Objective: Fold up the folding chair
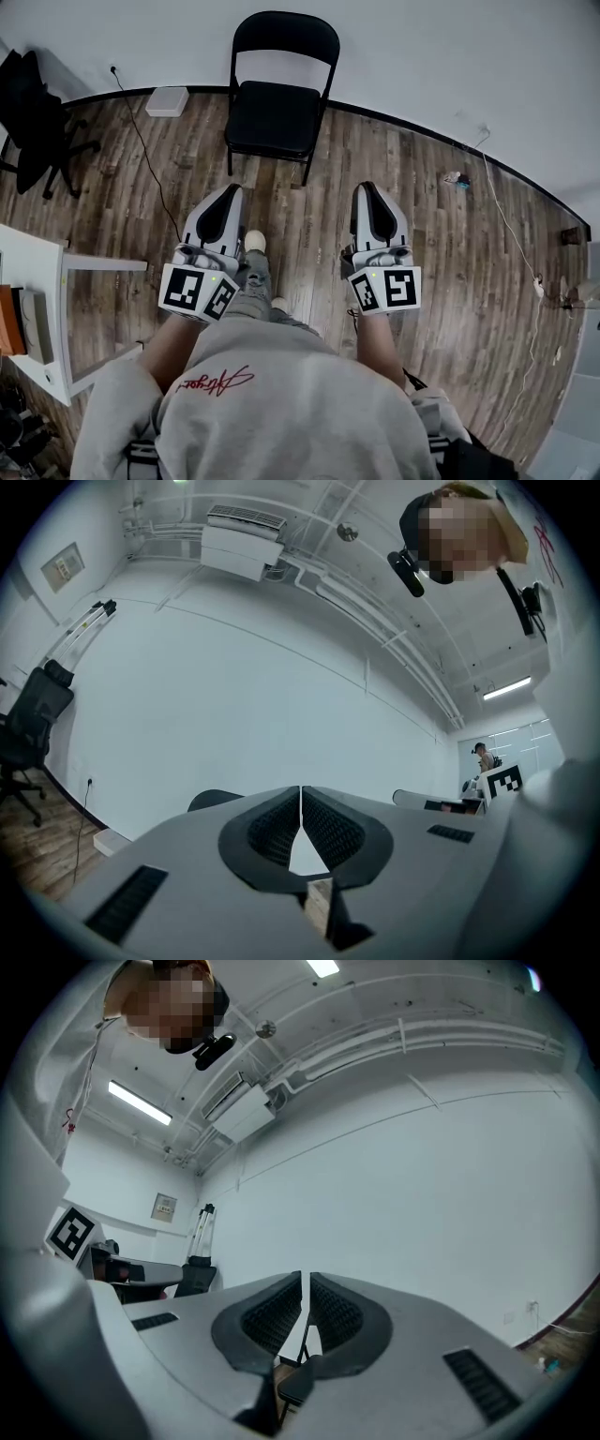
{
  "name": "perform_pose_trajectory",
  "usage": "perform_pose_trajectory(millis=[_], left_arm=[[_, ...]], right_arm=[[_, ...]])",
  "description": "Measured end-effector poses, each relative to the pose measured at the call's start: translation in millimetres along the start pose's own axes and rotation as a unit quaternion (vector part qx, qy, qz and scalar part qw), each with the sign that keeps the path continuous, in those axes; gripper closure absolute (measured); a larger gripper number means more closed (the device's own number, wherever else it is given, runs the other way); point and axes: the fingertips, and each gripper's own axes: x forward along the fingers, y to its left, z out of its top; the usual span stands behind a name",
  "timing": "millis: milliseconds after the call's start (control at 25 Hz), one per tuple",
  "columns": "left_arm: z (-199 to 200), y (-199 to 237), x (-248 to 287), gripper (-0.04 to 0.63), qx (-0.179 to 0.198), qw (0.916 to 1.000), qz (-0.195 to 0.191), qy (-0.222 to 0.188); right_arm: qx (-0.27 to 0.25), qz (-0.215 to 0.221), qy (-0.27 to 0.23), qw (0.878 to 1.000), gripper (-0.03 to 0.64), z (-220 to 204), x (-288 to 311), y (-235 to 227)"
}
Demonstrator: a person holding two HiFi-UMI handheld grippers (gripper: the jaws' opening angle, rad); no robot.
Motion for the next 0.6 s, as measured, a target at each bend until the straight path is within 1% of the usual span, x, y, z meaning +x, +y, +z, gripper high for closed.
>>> perform_pose_trajectory(millis=[120,280,440,600], left_arm=[[-6.3,15.2,20.0,0.574,0.000,1.0000,0.003,0.001],[-15.6,35.0,64.2,0.574,0.000,1.0000,0.003,0.008],[-25.9,62.3,126.4,0.575,-0.004,0.9997,-0.011,0.022],[-37.0,100.8,188.5,0.574,0.007,0.9987,-0.026,0.044]], right_arm=[[-0.003,0.001,0.003,1.000,0.595,-6.2,20.7,-8.2],[-0.016,-0.005,0.001,1.000,0.595,-11.3,60.3,-28.7],[-0.015,-0.020,0.004,1.000,0.595,-24.8,123.9,-56.4],[-0.025,-0.032,0.012,0.999,0.594,-42.4,196.9,-75.2]])
